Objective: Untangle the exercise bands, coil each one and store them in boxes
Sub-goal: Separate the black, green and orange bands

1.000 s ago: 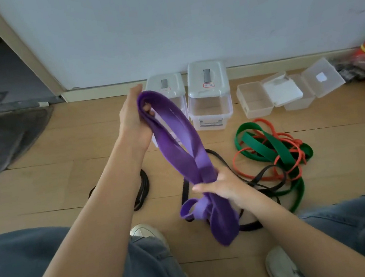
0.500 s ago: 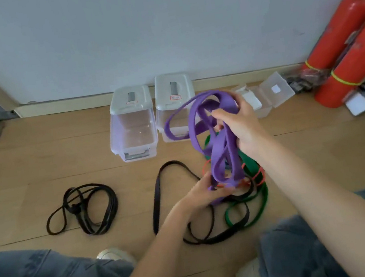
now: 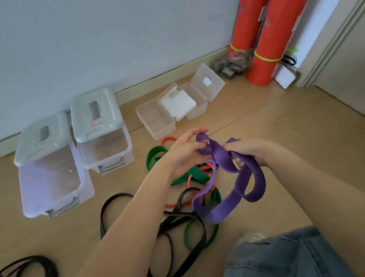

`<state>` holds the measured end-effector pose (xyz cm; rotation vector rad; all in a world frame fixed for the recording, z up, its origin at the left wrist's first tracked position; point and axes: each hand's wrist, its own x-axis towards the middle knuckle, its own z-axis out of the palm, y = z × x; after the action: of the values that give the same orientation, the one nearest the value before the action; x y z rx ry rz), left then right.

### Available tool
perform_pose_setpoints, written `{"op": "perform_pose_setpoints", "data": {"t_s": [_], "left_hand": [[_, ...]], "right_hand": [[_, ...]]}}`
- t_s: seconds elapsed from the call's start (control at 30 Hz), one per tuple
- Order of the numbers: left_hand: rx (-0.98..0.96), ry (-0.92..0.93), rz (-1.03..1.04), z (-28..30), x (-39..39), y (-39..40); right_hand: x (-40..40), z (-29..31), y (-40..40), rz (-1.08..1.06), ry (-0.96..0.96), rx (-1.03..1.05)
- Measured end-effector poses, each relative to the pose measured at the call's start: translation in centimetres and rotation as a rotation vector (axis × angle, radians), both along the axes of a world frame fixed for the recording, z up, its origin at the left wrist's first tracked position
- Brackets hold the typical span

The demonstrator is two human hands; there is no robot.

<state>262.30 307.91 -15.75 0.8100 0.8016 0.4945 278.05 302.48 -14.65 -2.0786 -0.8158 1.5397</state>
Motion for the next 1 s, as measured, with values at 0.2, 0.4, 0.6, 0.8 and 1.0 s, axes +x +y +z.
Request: {"op": "perform_pose_setpoints", "data": {"t_s": [0.2,0.4,0.6,0.8,1.0], "left_hand": [[-0.047,-0.024,-0.001,3.9,9.7,2.2],[0.139,-0.146,0.066,8.9,16.3,5.2],[0.279,0.015,-0.030,-0.3,19.0,3.4],[0.431,0.458,-0.592,-16.1,16.2,-1.4],[0.418,0.569,-0.514,-19.6,16.5,-1.4]], "right_hand": [[8.1,4.9,1.7,-0.117,-0.138,0.248],[13.5,10.6,5.4,-0.315,-0.130,0.489],[16.7,1.9,5.5,-0.175,-0.177,0.377],[18.1,-16.0,1.6,0.428,-0.623,-0.221],[14.4,-20.6,1.2,0.445,-0.687,-0.201]]}}
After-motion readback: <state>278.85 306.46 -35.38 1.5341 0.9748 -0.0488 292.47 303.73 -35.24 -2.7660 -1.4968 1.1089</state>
